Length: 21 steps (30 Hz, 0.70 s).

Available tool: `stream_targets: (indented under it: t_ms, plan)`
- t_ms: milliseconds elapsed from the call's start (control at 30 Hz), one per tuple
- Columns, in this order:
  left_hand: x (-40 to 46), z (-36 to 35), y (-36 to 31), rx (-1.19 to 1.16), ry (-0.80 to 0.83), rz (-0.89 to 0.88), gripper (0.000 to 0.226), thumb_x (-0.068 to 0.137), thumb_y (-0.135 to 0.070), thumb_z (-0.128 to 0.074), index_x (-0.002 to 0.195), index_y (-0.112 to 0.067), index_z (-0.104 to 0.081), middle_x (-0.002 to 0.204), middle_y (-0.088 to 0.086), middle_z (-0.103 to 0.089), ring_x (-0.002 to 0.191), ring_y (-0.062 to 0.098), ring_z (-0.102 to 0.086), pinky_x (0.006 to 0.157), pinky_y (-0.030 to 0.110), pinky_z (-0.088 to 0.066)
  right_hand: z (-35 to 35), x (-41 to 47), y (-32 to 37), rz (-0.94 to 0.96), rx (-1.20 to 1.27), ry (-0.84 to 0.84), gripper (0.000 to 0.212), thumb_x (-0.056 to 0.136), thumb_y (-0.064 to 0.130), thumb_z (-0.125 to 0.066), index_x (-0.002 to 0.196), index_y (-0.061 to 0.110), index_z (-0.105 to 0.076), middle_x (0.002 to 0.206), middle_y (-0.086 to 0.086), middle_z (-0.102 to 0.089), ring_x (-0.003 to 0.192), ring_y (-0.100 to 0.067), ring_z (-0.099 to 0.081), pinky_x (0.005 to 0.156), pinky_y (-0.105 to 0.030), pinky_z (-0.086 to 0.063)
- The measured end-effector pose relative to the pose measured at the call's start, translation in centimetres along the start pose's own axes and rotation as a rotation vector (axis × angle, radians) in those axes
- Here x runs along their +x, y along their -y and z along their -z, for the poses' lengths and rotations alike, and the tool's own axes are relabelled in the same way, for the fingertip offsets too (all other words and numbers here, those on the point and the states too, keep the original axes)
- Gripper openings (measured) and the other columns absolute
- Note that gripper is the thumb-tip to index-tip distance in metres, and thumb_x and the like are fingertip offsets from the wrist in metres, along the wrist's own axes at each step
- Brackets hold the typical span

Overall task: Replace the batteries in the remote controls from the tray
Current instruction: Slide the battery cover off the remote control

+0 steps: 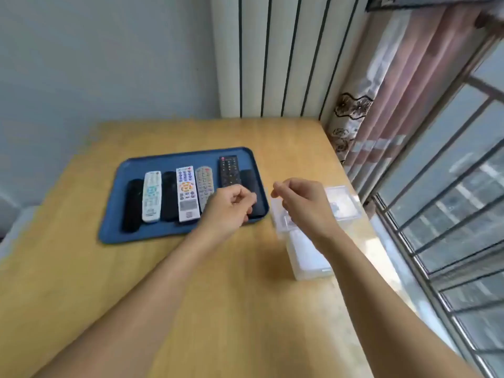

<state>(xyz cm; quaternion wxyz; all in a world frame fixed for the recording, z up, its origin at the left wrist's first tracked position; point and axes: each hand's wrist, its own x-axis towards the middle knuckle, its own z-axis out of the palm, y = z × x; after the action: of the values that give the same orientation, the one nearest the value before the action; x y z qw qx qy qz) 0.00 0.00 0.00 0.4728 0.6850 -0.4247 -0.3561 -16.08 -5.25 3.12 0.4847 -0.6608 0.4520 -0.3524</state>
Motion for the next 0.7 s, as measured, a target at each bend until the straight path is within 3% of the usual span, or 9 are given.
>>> stream_targets:
  t_ms: [167,333,400,533,700]
  plan:
    - [0.2,-3.2,5.3,-0.071,-0.093,-0.151,0.015,0.096,-0.015,-0.062,0.083,-0.012,-0.067,0.067,-0.001,-0.064,0.056,0.010,-0.057,0.054,0.021,-0.045,-1.1,-0.3,-4.3,0.259,-0.275,0.046,0.028,0.094,0.030,-0.063,0.068,0.021,-0.065,0.049,0.007,-0.049,0.049,-0.009,-0.041,0.052,-0.030,-0.035]
    - [-1.2,-3.4,8.2,-0.099,-0.157,-0.287,0.016,0.095,-0.007,-0.063,0.082,-0.016,-0.065,0.068,0.001,-0.063,0.057,0.011,-0.056,0.053,0.021,-0.045,-3.1,-2.1,-6.1,0.407,-0.592,-0.038,0.020,0.091,0.038,-0.065,0.078,0.023,-0.067,0.049,0.011,-0.046,0.052,-0.009,-0.045,0.051,-0.030,-0.038]
    - [-1.8,-2.4,8.4,-0.126,-0.198,-0.303,0.016,0.094,-0.008,-0.064,0.081,-0.016,-0.065,0.069,0.000,-0.063,0.058,0.010,-0.056,0.053,0.019,-0.045,-3.9,-3.1,-5.7,0.437,-0.679,-0.082,0.018,0.090,0.038,-0.065,0.081,0.023,-0.068,0.054,0.012,-0.049,0.059,-0.014,-0.052,0.056,-0.033,-0.046]
    - [-4.8,0.6,9.4,-0.125,-0.264,-0.315,0.013,0.092,-0.013,-0.064,0.080,-0.017,-0.066,0.071,-0.001,-0.064,0.062,0.013,-0.058,0.059,0.027,-0.047,-5.3,-6.6,-4.2,0.491,-0.598,-0.159,0.013,0.086,0.032,-0.069,0.081,0.021,-0.068,0.068,0.006,-0.064,0.070,-0.021,-0.062,0.065,-0.039,-0.054]
    - [-8.3,3.1,11.6,-0.022,-0.293,-0.256,0.012,0.080,-0.033,-0.063,0.080,-0.021,-0.067,0.070,-0.002,-0.067,0.066,0.027,-0.065,0.066,0.039,-0.054,-8.1,-7.8,-3.8,0.316,-0.578,-0.185,0.017,0.085,0.023,-0.064,0.087,0.007,-0.070,0.082,-0.008,-0.072,0.082,-0.030,-0.065,0.071,-0.042,-0.055]
